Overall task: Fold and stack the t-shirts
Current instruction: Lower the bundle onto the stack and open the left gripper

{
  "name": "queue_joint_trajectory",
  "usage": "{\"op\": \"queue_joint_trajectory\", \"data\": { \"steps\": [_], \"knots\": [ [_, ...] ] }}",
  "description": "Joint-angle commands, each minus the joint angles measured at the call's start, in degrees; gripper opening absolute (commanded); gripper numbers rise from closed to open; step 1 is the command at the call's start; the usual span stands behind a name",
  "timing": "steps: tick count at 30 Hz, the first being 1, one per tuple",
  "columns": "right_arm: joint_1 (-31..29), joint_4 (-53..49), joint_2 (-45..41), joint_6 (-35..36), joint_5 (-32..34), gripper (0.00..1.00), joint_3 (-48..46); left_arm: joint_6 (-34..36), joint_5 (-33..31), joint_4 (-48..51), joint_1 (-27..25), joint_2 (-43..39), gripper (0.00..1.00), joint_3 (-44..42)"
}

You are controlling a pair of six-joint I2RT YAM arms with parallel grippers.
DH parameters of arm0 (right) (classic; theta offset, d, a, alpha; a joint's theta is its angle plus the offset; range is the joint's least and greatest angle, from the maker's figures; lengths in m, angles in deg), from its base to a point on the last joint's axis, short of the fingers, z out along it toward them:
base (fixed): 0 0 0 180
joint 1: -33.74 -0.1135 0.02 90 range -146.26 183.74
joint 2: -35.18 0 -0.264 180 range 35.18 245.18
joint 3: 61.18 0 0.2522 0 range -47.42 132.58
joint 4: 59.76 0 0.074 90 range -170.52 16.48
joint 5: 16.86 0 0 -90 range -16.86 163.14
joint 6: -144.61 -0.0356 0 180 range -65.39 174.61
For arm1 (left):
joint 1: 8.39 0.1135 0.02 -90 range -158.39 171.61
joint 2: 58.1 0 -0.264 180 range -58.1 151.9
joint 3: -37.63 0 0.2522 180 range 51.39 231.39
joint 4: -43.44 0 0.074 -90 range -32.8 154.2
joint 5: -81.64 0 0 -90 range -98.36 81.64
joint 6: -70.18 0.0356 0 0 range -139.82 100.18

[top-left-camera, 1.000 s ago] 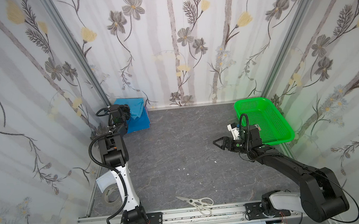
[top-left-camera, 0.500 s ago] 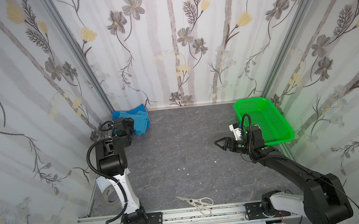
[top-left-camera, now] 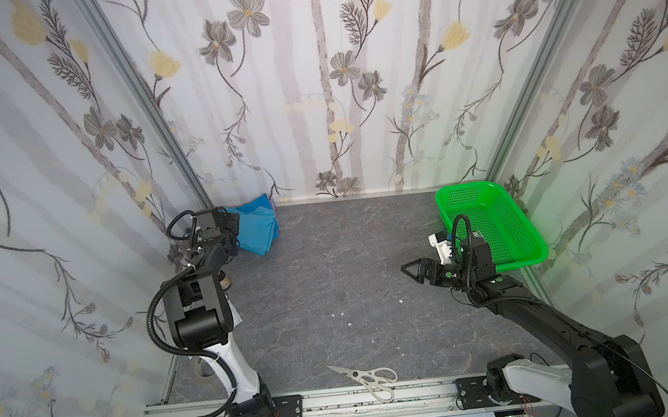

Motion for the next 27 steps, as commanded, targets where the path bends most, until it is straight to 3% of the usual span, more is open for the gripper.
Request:
{"op": "queue_joint_trajectory", "data": {
  "steps": [1, 6, 10, 13, 15, 20, 27],
  "knots": [
    [-0.07, 0.82, -0.68, 0.53, 0.15, 1.00, -0.13, 0.05, 2.72, 8.88, 1.03, -1.32, 1.00, -2.48],
    [-0.16, 1.16, -2.34, 0.09, 0.25, 1.00, -0.80, 5.41, -1.06, 11.05, 1.20, -8.72, 1.00, -5.58],
    [-0.66, 1.95, -2.37, -0.24, 0.15, 1.00, -1.19, 11.79, 3.47, 4.70, 1.29, -10.78, 1.00, -4.85],
    [-1.10, 2.18, -1.96, -0.25, 0.19, 1.00, -0.83, 14.61, 16.20, -2.10, 1.02, -5.75, 1.00, -0.08],
    [-1.25, 2.42, -1.92, -0.47, 0.48, 1.00, -0.72, 16.86, 21.78, 2.38, -0.13, -0.11, 1.00, 7.85],
    [-1.56, 3.14, -2.01, -0.98, 0.89, 1.00, -1.13, 23.65, 19.51, 10.34, -3.14, 6.86, 1.00, 18.31],
    [-1.65, 2.01, -2.25, -0.42, 1.42, 1.00, -1.55, 22.07, 22.18, 2.33, -3.89, 14.91, 1.00, 18.31]
  ]
}}
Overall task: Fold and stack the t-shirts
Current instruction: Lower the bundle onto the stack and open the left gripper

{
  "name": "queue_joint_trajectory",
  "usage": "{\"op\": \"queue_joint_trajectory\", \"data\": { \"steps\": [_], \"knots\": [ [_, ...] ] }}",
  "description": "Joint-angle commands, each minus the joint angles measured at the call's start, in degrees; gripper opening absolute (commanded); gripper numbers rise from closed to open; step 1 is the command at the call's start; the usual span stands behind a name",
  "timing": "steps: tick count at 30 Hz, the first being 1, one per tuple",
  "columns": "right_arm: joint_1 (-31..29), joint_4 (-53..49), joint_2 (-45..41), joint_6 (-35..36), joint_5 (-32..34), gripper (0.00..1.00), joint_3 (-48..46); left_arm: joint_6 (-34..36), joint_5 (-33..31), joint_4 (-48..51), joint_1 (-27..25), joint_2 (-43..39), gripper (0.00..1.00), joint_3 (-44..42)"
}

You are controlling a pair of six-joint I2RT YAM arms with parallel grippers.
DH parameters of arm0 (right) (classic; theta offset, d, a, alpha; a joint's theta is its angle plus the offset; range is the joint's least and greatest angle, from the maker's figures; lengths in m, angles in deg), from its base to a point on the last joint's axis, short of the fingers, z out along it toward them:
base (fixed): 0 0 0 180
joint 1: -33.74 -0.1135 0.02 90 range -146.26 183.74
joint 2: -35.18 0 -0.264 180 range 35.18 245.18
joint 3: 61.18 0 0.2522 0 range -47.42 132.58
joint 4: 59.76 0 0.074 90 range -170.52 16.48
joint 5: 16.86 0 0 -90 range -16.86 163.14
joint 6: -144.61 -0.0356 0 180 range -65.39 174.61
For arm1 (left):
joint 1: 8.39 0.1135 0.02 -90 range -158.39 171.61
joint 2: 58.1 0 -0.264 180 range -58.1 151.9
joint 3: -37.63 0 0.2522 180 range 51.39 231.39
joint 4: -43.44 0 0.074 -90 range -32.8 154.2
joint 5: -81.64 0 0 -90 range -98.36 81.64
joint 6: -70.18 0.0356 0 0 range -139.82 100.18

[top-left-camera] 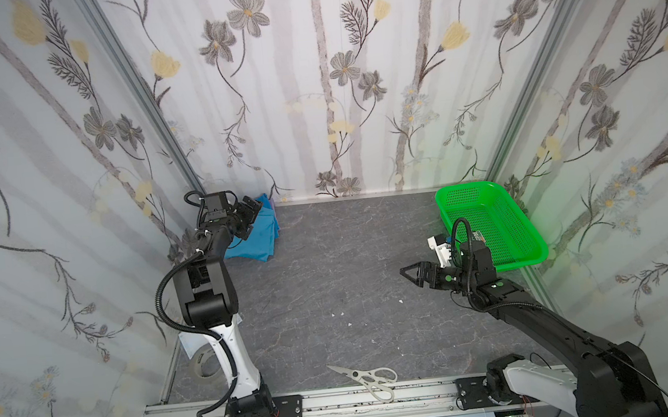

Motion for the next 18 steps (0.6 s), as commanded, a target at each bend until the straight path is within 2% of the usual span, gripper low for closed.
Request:
{"op": "queue_joint_trajectory", "data": {
  "steps": [1, 6, 8, 10, 12, 14, 18],
  "knots": [
    [-0.02, 1.07, -0.20, 0.37, 0.77, 1.00, -0.11, 1.26, 2.55, -3.23, -0.38, 2.56, 1.00, 0.44],
    [-0.03, 0.79, -0.40, 0.64, 1.10, 1.00, -0.37, 2.97, 3.41, -3.10, -0.65, 3.73, 1.00, 1.49],
    [-0.03, 0.97, -0.57, 0.50, 1.23, 1.00, -0.61, 3.46, 4.82, -6.59, -0.58, 1.51, 1.00, -0.28],
    [0.01, 1.13, -0.75, 0.33, 1.24, 1.00, -0.72, 6.22, 4.02, -4.42, -0.92, -1.39, 1.00, -0.48],
    [-0.03, 1.17, -0.74, 0.24, 1.23, 1.00, -0.72, 10.99, 0.54, 3.23, -1.99, -3.33, 1.00, 1.61],
    [-0.03, 1.34, -0.74, 0.14, 1.24, 1.00, -0.79, 15.75, -5.63, 10.15, -3.94, -4.73, 1.00, 3.30],
    [-0.03, 1.12, -1.14, 0.23, 1.23, 1.00, -0.87, 25.54, -23.99, 22.02, -10.43, -4.38, 0.98, 8.20]
  ]
}}
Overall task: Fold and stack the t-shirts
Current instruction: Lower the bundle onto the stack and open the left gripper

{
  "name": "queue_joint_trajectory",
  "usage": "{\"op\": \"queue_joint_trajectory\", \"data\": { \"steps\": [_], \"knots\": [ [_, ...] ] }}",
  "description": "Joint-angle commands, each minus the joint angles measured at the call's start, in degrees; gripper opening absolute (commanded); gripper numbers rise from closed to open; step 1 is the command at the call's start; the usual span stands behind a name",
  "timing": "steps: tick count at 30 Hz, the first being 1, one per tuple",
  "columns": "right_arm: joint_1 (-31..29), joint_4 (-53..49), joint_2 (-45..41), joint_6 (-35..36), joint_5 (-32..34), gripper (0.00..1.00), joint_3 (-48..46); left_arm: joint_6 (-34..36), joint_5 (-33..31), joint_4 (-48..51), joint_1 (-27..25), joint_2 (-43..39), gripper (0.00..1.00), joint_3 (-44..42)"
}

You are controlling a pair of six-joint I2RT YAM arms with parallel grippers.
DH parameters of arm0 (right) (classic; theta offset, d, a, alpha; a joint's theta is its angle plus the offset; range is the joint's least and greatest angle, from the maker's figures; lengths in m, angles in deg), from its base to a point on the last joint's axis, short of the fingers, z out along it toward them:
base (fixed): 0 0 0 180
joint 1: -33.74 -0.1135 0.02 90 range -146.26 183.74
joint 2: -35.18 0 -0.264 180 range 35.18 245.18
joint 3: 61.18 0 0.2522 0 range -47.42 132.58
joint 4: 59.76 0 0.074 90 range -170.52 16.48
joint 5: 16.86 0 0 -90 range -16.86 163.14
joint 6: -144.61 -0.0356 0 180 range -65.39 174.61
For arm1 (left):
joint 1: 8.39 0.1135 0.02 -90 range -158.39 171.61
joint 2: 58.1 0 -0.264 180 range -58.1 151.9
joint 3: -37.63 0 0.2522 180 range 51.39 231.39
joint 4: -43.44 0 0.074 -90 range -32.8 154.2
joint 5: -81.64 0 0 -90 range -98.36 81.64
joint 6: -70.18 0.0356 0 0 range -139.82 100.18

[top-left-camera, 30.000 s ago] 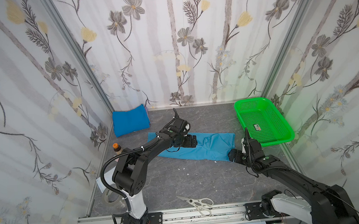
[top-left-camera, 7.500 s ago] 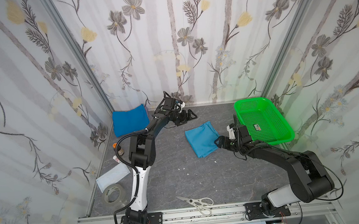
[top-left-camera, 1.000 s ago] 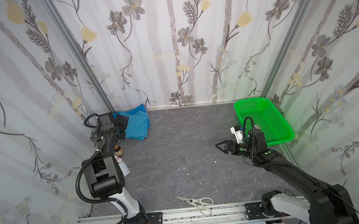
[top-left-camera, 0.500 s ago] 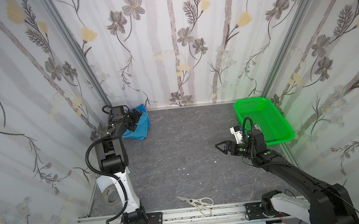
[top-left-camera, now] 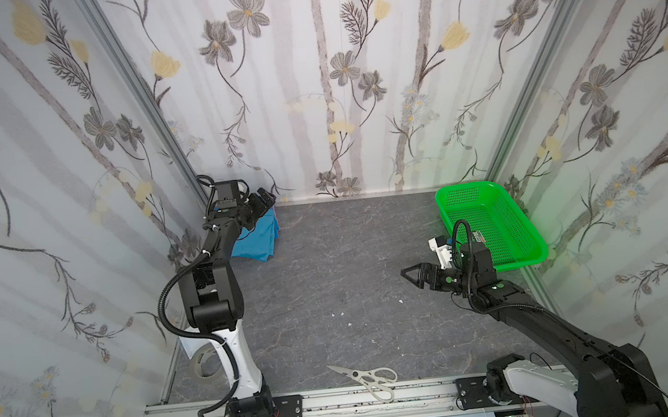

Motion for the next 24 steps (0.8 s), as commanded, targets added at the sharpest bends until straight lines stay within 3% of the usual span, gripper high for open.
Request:
{"op": "queue_joint_trajectory", "data": {
  "steps": [1, 4, 12, 24],
  "knots": [
    [0.00, 1.35, -0.69, 0.26, 0.49, 1.00, -0.09, 11.47, -20.66, 14.28, -4.22, 1.18, 0.96, 3.61],
    [-0.06, 0.99, -1.85, 0.44, 0.88, 1.00, -0.70, 17.33, -35.87, 21.13, -9.32, 4.69, 0.93, 8.70],
    [0.02, 1.54, -2.77, 0.27, 0.89, 1.00, -2.56, 25.25, -61.30, 24.95, -15.85, 11.88, 0.92, 10.74],
    [0.25, 1.67, -3.37, 0.44, 0.77, 1.00, -3.06, 29.88, -64.71, 16.68, -15.90, 18.08, 0.83, 6.54]
  ]
}}
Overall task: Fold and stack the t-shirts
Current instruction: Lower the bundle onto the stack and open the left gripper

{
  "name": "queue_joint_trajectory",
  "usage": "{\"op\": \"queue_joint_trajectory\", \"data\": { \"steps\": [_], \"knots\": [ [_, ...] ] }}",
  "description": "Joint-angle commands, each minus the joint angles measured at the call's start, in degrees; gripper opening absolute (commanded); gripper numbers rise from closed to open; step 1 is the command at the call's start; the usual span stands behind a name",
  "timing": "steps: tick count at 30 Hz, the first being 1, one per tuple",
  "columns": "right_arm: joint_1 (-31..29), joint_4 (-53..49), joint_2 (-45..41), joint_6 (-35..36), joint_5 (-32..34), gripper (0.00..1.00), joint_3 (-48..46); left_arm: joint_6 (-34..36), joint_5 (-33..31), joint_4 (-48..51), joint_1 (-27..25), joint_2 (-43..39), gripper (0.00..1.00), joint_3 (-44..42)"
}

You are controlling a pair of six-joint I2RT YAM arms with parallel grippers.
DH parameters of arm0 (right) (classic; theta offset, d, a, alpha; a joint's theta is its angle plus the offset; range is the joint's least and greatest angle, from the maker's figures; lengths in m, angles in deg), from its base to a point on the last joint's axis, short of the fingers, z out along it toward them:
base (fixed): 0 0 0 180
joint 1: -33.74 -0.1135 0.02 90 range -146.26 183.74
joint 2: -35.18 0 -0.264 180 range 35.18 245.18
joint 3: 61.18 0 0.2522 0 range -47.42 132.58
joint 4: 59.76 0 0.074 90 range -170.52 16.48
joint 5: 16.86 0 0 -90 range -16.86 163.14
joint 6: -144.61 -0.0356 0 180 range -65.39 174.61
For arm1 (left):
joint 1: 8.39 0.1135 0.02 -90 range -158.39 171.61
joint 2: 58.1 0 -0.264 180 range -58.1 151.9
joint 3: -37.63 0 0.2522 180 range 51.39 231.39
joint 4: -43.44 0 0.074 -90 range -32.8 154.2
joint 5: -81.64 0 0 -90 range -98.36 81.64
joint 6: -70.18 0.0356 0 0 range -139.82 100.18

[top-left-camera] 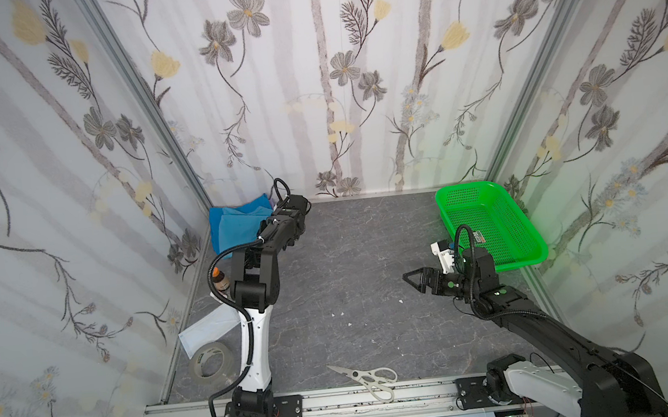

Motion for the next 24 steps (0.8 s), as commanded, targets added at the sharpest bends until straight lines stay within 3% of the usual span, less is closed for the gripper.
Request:
{"op": "queue_joint_trajectory", "data": {
  "steps": [1, 7, 11, 15, 19, 24],
  "knots": [
    [0.27, 1.51, -0.49, 0.41, -0.13, 1.00, -0.14, 1.65, -1.26, -3.83, 0.44, 1.28, 0.82, -0.70],
    [0.60, 1.32, -1.03, 0.56, -0.18, 1.00, -0.25, 3.74, -1.65, -6.81, 0.92, 4.25, 0.80, -0.23],
    [0.69, 0.96, -1.38, 0.58, -0.14, 1.00, -0.35, 4.13, -4.06, -8.03, 1.54, 6.15, 0.56, 0.73],
    [0.91, 0.60, -1.89, 0.54, 0.08, 1.00, -0.72, 4.64, -4.62, -8.18, 2.25, 6.73, 0.48, 1.79],
    [0.89, 1.06, -2.00, 0.28, -0.08, 1.00, -0.85, 4.88, -3.84, -8.45, 2.79, 4.69, 0.21, 1.75],
    [0.90, 1.25, -1.81, 0.15, -0.28, 1.00, -0.97, 4.43, -0.58, -5.81, 4.29, 2.59, 0.00, 5.24]
  ]
}}
